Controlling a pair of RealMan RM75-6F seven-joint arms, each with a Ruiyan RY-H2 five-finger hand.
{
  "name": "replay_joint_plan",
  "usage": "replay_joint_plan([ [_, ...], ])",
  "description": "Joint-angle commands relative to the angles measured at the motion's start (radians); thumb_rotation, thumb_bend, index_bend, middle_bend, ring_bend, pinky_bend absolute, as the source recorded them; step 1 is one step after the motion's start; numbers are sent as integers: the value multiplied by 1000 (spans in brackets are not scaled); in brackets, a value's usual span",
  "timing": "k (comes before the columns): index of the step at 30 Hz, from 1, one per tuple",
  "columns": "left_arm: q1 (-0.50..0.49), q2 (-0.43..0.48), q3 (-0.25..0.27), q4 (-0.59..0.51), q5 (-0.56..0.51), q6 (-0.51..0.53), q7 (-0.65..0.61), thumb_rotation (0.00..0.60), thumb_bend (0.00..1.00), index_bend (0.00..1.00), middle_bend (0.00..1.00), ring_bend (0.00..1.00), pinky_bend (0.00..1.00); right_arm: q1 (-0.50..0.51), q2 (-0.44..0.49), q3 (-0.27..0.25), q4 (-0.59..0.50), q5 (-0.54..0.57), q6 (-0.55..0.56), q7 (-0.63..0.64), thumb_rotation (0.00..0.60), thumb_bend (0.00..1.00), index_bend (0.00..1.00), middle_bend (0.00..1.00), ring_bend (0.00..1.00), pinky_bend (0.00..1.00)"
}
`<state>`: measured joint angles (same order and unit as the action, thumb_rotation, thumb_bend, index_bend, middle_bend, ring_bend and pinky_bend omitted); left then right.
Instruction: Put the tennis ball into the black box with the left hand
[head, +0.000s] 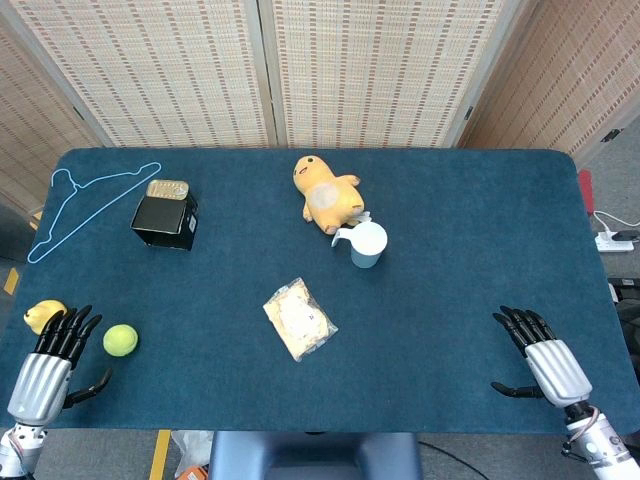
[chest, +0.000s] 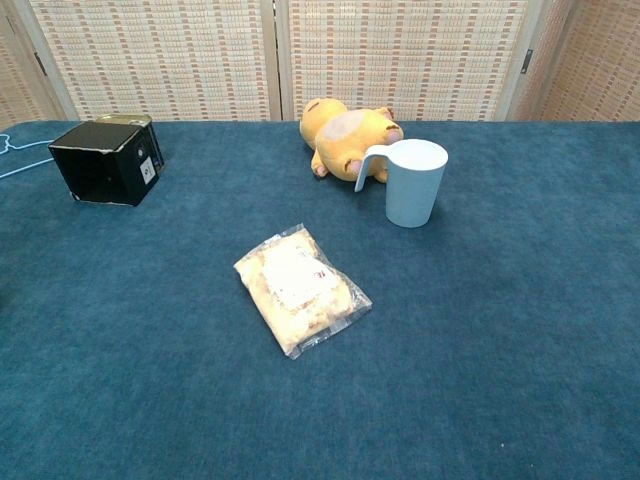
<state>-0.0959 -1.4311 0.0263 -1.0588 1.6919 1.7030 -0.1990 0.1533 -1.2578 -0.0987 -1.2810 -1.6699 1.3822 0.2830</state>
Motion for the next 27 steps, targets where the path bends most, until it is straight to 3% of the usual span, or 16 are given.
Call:
replay_joint_plan([
  [1,1,-1,0,-1,3,9,-2,307,323,87,3,0,0,-2,1,-1,1,-1,4,4,600,0,0,0,0,0],
  [16,9,29,12,-41,24,35,-40,306,323,85,6,0,0,-20,0,-13,18,-33,57,28,600,0,0,0,0,0],
  [19,5,23,10,-20,17,19,-34,308,323,98,39,16,51,-12,-3,-11,18,-31,42,14,600,0,0,0,0,0],
  [21,2,10,-4,5,14,35,-43,307,314,228,193,160,209,-7,-2,-9,12,-24,27,8,600,0,0,0,0,0],
  [23,-1,-11,-8,40,14,43,-91,303,257,628,601,567,631,-4,-1,-9,7,-22,20,5,600,0,0,0,0,0],
  [25,-2,-29,-6,77,17,51,-149,245,195,927,900,859,907,-3,0,-9,6,-21,18,4,600,0,0,0,0,0],
  [27,1,-42,1,114,14,41,-170,171,169,999,992,967,979,-3,0,-7,5,-16,16,4,600,0,0,0,0,0],
])
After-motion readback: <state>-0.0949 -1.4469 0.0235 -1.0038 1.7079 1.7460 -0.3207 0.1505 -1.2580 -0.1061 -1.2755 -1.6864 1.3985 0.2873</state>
